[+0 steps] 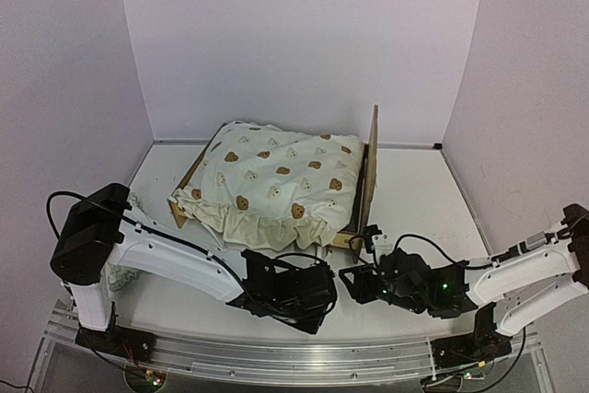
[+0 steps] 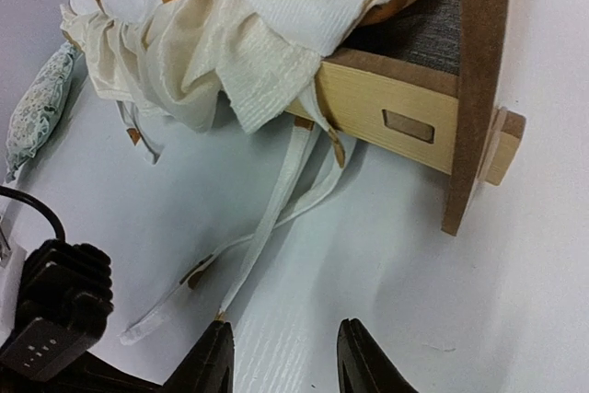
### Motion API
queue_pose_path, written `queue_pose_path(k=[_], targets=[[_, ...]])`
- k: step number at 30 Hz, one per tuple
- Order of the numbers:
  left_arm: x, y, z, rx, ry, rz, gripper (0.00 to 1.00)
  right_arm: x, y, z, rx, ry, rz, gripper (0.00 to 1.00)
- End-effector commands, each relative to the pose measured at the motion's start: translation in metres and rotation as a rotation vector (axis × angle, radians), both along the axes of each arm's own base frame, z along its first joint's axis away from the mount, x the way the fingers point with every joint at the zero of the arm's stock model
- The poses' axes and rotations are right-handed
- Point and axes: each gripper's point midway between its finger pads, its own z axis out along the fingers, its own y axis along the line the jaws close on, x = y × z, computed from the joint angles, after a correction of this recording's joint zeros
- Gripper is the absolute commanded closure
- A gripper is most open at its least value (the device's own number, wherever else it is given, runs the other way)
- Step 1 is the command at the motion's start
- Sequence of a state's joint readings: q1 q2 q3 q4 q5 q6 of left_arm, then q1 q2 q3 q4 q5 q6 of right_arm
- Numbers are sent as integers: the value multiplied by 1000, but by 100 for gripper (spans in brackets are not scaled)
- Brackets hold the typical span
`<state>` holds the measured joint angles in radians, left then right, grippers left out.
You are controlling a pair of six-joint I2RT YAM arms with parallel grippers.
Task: Set up the pet bed
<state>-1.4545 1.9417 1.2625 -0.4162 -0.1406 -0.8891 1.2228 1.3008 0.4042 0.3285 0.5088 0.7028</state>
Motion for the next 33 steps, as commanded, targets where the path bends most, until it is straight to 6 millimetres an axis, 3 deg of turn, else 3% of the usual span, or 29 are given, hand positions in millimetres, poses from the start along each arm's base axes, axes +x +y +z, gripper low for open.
queue_pose_path(k=[1,4,10,13,19,26,33], targets=[[3,-17,15,-61,20,-7,82,6,-9,3,-55,-41,-35,59],[3,-12,17,-28,19,-17,66,10,-4,5,-67,-53,-36,59],[2,12,40,-3,6,-14,53,18,12,7,-96,-72,-27,59],[7,36,46,45,-22,21,52,22,19,6,-112,-78,-36,59],[16,71,28,127,-4,71,52,35,30,0,-154,-99,-77,53],[16,73,9,150,16,45,55,44,37,-7,-194,-116,-106,51],[12,63,-7,161,43,3,56,44,30,-6,-205,-131,-124,51]])
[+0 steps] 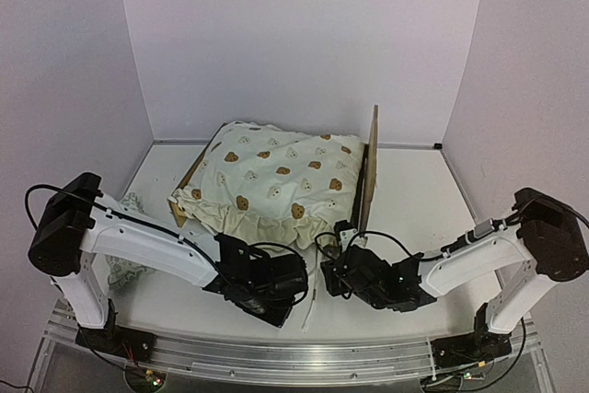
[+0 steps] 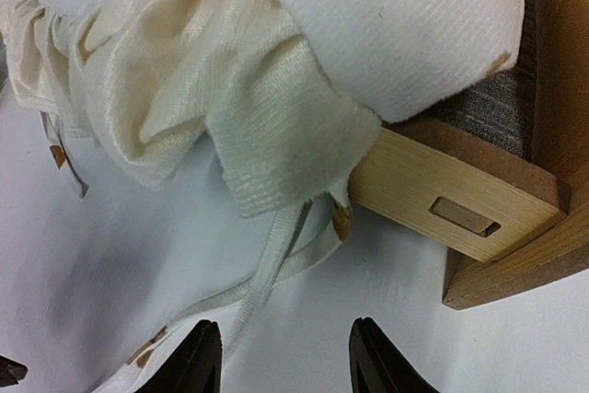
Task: Set up the pet bed
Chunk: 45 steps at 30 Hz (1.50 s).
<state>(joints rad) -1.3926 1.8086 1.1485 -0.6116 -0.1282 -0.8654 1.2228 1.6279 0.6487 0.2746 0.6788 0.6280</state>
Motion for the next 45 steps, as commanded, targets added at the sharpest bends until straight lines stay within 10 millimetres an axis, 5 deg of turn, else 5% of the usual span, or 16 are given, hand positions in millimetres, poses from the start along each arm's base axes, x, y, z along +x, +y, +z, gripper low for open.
queue_pose_path(k=[1,8,13,26,45], targets=[[-2,-14,-7,-17,23,-37,57,7,-2,14,13,-47,-33,51],[-4,-15,-24,24,43,-47,67,5,-12,16,11,-58,-44,51],[-4,-12,-34,47,44,-40,100,3,-16,15,19,-50,-48,51],[29,9,7,-12,-70,23,100,10,-2,15,97,-34,-99,46],[20,-7,-2,-64,-28,-45,100,36,11,8,29,-200,-152,51]])
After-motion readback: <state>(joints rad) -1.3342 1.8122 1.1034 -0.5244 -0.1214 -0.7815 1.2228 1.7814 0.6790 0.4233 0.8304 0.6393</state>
